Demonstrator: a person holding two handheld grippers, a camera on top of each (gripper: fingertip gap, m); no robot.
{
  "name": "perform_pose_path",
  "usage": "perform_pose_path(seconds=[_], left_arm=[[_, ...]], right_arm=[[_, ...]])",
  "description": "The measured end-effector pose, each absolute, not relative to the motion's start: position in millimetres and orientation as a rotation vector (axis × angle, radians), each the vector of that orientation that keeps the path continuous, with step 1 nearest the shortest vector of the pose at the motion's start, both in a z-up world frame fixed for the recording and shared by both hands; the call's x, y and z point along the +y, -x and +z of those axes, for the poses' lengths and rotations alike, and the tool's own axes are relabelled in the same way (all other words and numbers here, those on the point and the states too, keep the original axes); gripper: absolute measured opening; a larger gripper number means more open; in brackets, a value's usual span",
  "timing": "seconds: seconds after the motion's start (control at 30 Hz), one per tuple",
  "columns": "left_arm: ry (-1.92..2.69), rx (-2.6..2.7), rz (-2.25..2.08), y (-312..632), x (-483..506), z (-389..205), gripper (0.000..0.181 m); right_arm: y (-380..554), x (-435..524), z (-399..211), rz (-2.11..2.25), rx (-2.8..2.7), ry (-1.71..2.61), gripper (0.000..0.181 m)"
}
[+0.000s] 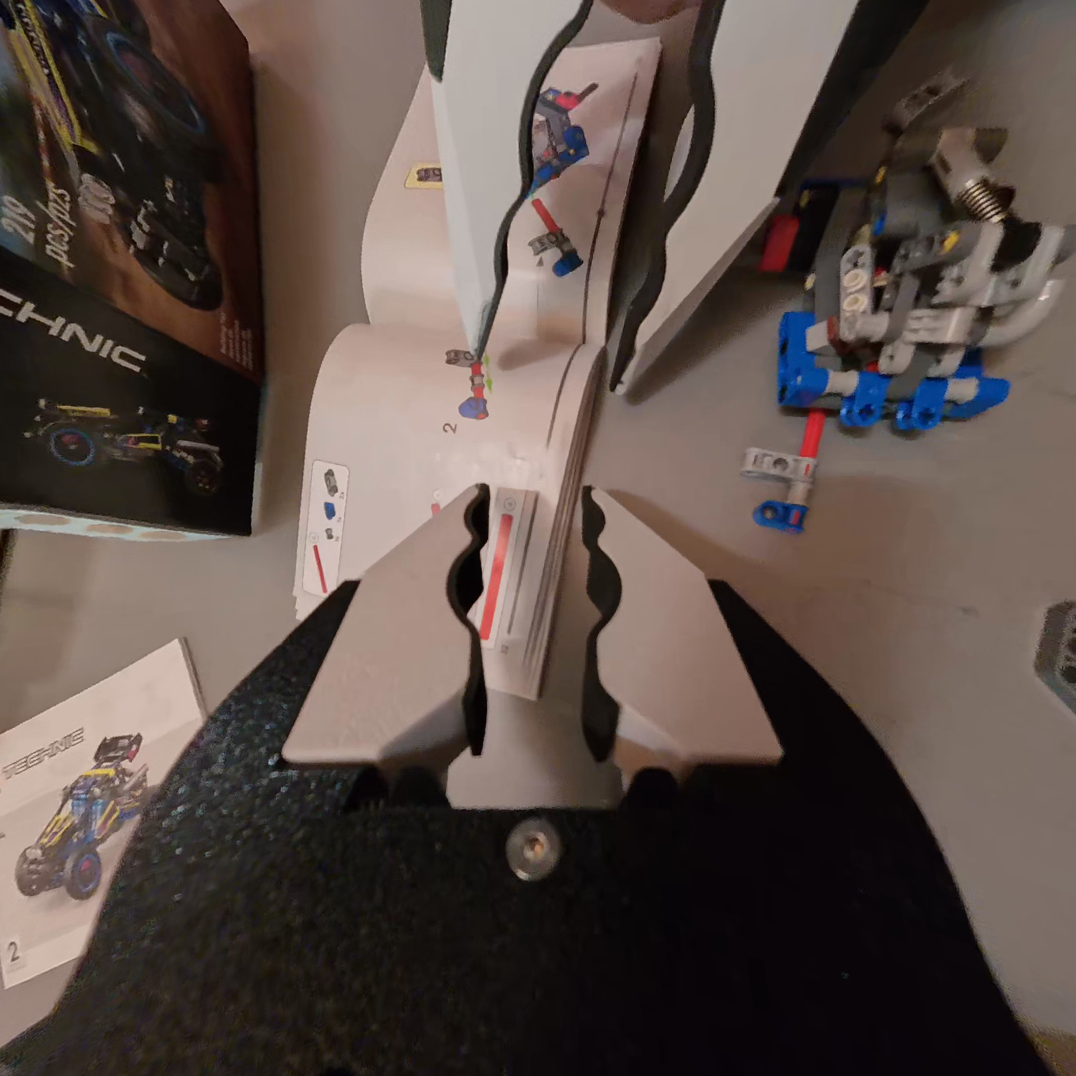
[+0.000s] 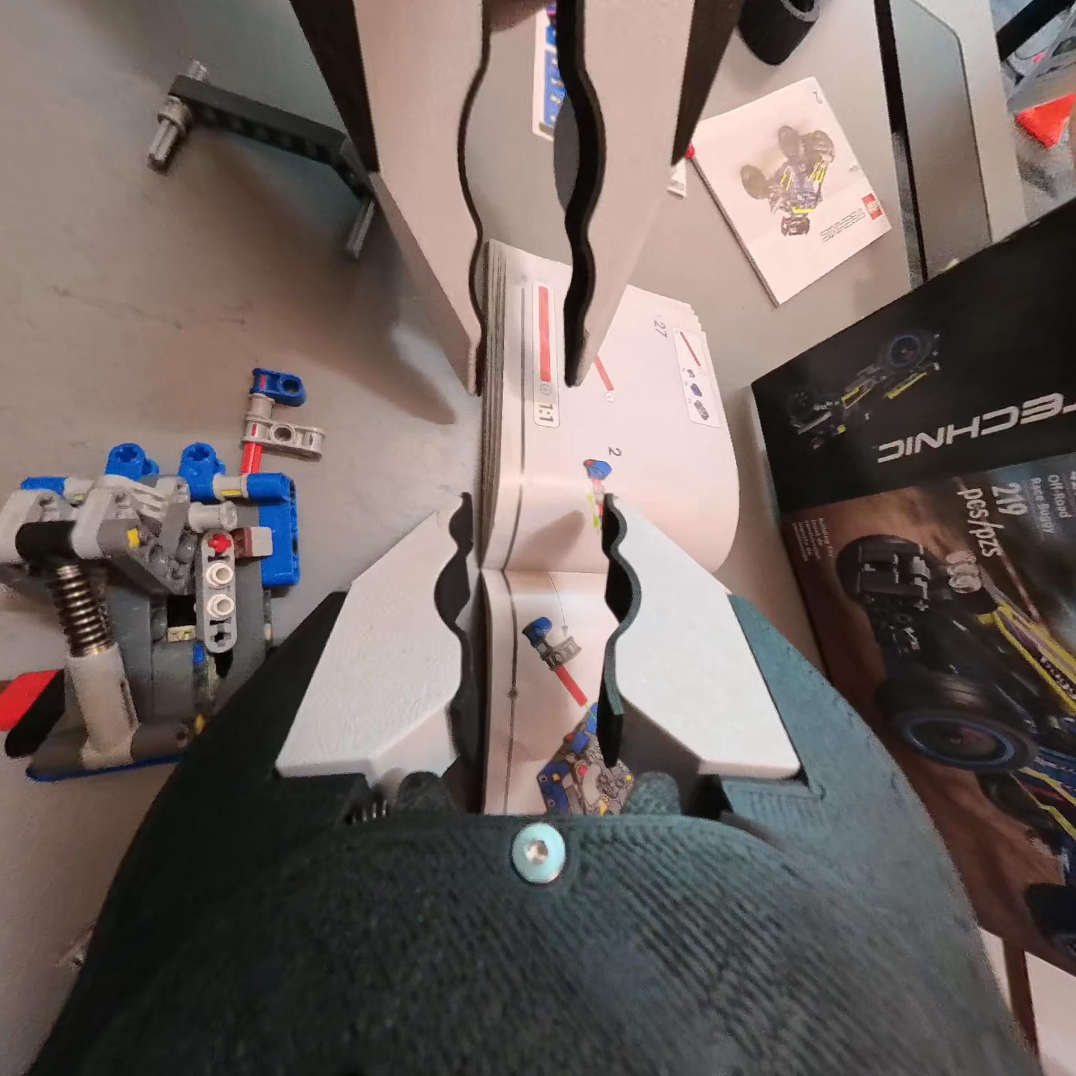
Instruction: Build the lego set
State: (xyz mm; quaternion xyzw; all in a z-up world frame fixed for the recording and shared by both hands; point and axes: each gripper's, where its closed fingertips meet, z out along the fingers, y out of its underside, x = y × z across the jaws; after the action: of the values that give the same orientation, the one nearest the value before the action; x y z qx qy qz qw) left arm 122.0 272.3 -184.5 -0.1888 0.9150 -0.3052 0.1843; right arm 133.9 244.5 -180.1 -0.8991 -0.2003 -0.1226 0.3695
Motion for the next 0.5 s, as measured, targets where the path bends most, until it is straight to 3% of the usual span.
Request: perform_pose_path(seconds=[0.5], left_arm=[[0.458,2.402,-0.790,-138.9,272.5,-170.8,0.024]], right_arm=[[-151.4,241.0,-170.6,-0.436,-0.336,2.274,0.003]])
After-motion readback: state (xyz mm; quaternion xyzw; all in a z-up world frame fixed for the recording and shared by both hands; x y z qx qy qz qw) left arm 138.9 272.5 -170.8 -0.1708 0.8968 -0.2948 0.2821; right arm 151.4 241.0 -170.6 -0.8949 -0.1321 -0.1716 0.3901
